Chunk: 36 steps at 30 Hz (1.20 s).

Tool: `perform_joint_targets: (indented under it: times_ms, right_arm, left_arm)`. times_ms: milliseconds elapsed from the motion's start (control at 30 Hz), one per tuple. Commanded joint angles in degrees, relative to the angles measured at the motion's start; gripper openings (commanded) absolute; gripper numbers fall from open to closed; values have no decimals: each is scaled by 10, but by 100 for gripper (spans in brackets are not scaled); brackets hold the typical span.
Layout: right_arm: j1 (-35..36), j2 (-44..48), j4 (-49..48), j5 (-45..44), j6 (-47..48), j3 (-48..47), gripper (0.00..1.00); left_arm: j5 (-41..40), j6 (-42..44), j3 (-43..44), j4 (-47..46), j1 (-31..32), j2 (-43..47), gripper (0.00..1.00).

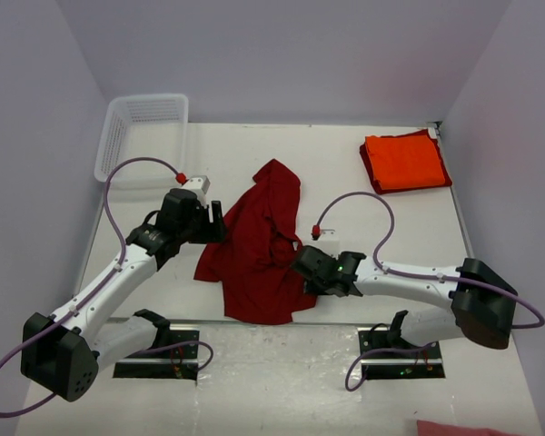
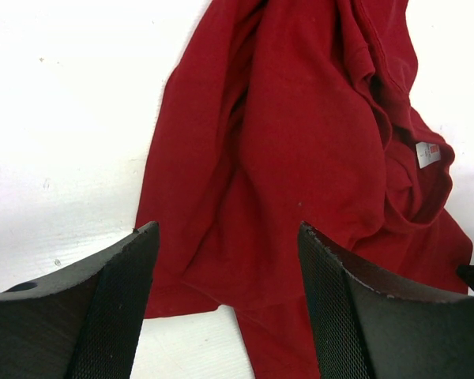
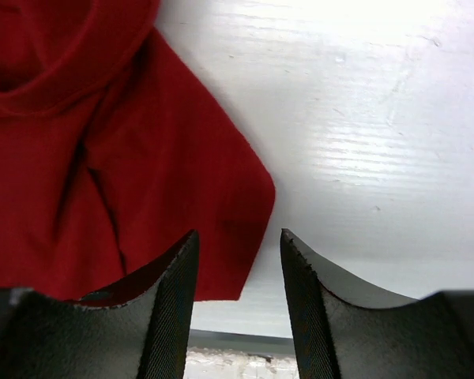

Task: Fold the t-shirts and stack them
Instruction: Flatten out the tshirt

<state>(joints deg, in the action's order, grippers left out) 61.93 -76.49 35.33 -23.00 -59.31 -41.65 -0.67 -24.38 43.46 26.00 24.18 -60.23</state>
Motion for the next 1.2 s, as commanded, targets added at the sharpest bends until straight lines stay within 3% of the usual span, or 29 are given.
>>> perform_joint_targets:
  times_ms: [0,267,600,1033,1167]
  right_arm:
    - [8,-1,-53,4,41,-3,47]
    - [65,-50,-40,1,77,-89,43]
    - [81,-88,-126,64,65,-49,40]
    - [90,-125,-149,82,58,-48,36]
    - [97,-139,-142,82,53,-58,28]
  left_arm:
    - [4,14,4,-1,3,8,72]
    - [4,8,2,-9,3,-3,72]
    - [14,7,7,2,3,5,72]
    - [12,9,9,12,3,13,73]
    - [12,9,9,12,3,13,73]
